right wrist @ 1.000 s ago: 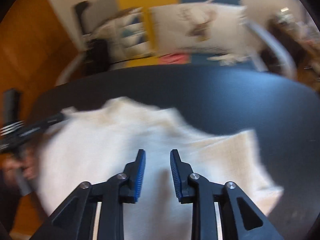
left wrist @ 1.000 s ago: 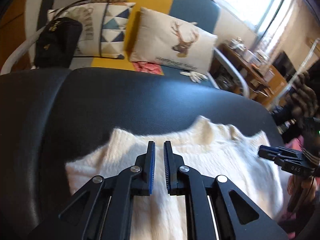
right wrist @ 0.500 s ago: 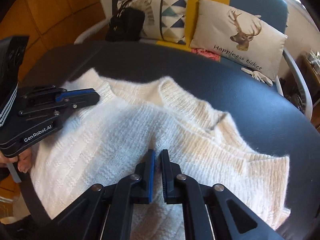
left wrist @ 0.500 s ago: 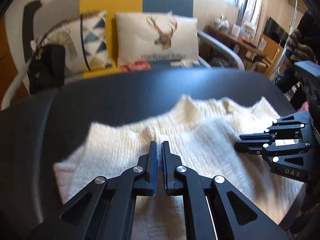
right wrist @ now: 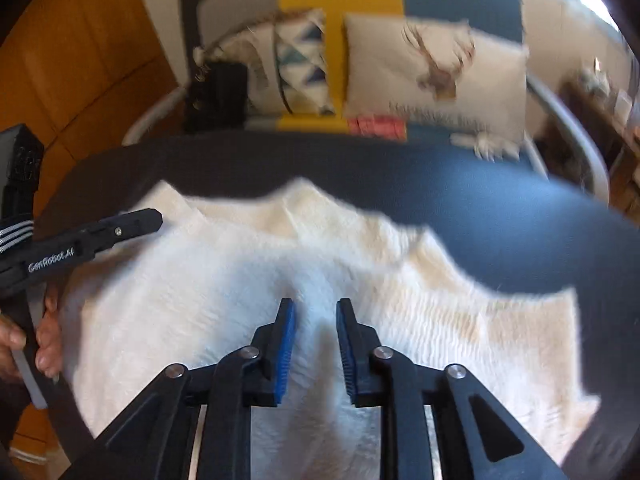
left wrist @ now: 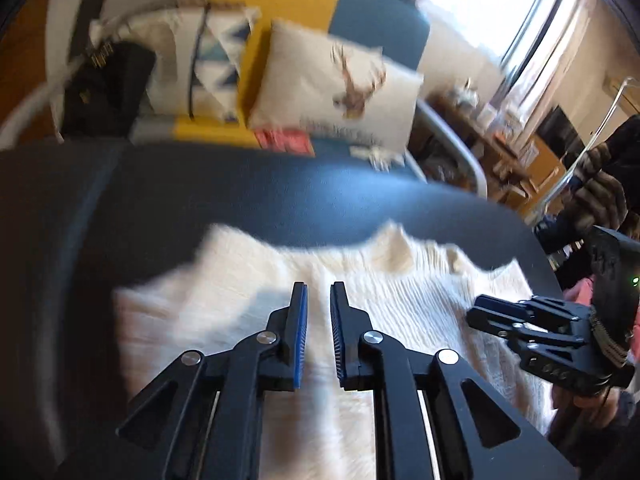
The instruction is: Fold clothes
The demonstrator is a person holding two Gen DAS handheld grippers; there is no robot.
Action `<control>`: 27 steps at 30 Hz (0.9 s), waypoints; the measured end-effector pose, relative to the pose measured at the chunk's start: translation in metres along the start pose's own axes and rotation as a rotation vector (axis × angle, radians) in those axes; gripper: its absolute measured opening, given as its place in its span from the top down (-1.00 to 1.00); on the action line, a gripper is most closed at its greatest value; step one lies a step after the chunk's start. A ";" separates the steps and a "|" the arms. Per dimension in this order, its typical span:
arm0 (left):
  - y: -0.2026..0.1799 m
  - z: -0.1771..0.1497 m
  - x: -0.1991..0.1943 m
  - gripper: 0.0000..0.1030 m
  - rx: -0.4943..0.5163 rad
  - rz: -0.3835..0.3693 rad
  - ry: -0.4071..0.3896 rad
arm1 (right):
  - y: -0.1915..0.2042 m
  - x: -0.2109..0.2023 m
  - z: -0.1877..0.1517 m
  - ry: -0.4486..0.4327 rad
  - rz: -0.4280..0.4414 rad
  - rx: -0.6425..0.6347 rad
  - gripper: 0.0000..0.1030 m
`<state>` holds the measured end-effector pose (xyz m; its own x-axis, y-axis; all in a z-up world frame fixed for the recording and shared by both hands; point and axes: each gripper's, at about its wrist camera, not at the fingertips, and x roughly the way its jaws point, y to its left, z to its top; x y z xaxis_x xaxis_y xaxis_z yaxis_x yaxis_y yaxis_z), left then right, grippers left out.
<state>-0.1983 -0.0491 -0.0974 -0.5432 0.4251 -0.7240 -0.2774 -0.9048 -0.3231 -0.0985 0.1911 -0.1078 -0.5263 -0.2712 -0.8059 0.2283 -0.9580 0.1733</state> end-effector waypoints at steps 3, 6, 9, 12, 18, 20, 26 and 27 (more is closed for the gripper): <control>0.028 -0.006 -0.021 0.70 -0.050 0.063 -0.020 | 0.021 -0.003 0.031 0.008 0.110 -0.070 0.53; 0.064 -0.020 -0.035 0.70 -0.123 0.082 0.009 | 0.075 0.038 0.030 0.131 0.064 -0.120 0.52; 0.093 -0.033 -0.052 0.66 -0.153 -0.010 0.042 | 0.079 0.036 0.034 0.154 0.098 -0.036 0.48; 0.108 -0.036 -0.057 0.45 -0.159 -0.102 0.084 | 0.097 0.005 0.034 0.098 0.255 -0.028 0.48; 0.097 -0.012 -0.027 0.34 -0.165 -0.319 0.172 | 0.104 -0.001 0.004 0.176 0.283 0.023 0.48; 0.090 -0.004 -0.008 0.27 -0.147 -0.338 0.247 | 0.094 0.000 -0.007 0.195 0.260 0.061 0.48; 0.094 -0.020 -0.010 0.27 -0.160 -0.442 0.318 | 0.085 -0.016 -0.028 0.186 0.406 0.132 0.43; 0.095 -0.025 -0.013 0.27 -0.161 -0.463 0.320 | 0.089 -0.019 -0.029 0.183 0.466 0.130 0.43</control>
<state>-0.1974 -0.1411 -0.1336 -0.1202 0.7711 -0.6252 -0.2914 -0.6295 -0.7203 -0.0442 0.1137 -0.0939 -0.2385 -0.6627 -0.7099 0.2947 -0.7459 0.5973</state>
